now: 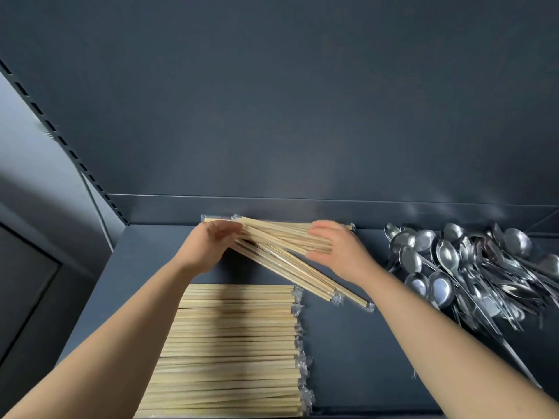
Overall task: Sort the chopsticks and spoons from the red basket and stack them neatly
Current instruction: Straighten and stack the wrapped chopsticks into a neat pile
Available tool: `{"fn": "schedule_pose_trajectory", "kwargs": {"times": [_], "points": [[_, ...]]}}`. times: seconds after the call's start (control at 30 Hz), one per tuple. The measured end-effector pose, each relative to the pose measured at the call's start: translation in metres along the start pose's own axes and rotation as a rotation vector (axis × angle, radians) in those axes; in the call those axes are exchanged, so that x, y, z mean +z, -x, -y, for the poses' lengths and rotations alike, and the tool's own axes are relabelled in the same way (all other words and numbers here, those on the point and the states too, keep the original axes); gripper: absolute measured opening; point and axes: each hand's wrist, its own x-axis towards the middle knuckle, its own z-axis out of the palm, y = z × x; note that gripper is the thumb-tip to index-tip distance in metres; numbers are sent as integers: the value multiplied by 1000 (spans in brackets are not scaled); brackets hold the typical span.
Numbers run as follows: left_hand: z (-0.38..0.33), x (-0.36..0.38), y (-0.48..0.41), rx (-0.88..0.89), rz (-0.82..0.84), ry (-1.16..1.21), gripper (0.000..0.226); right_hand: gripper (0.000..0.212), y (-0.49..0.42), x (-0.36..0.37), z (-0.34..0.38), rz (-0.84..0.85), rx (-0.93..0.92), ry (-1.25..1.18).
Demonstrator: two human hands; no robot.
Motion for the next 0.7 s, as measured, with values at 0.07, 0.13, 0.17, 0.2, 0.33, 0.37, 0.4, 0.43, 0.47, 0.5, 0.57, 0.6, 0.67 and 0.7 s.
{"fn": "schedule_pose_trajectory", "kwargs": {"times": [0.07,0.13,0.17,0.2,0.33,0.37,0.4,0.43,0.47,0.5,0.57,0.6,0.67,0.7], "points": [[3,2,3,-38,-49,16,19,55,-4,-2,0,74,6,69],[5,4,7,-86,-92,14,17,54,-7,-1,2,106,18,146],[7,6,9,-109,-98,24,16,50,-7,-2,4,117,25,176],[9,7,10,-130,-103,48,15,44,-7,-3,6,131,24,193],[15,7,13,-193,-109,178,12,59,-4,-3,14,230,65,203],[15,7,14,-200,-107,194,12,64,-3,-2,17,260,77,229],[14,7,14,-207,-108,214,12,65,-3,0,20,282,83,258],[14,7,14,-217,-108,236,12,64,-3,2,21,295,85,278],[14,7,15,-228,-104,264,12,62,-5,3,22,297,93,281],[14,7,16,-239,-98,278,13,61,-6,4,24,297,108,268],[13,6,17,-257,-86,303,15,55,-10,8,23,307,143,242],[13,6,18,-266,-85,329,16,48,-11,9,23,315,155,251],[11,6,20,-273,-88,376,17,41,-13,12,26,336,167,273],[10,5,21,-270,-100,365,17,40,-13,12,27,343,172,271]]}}
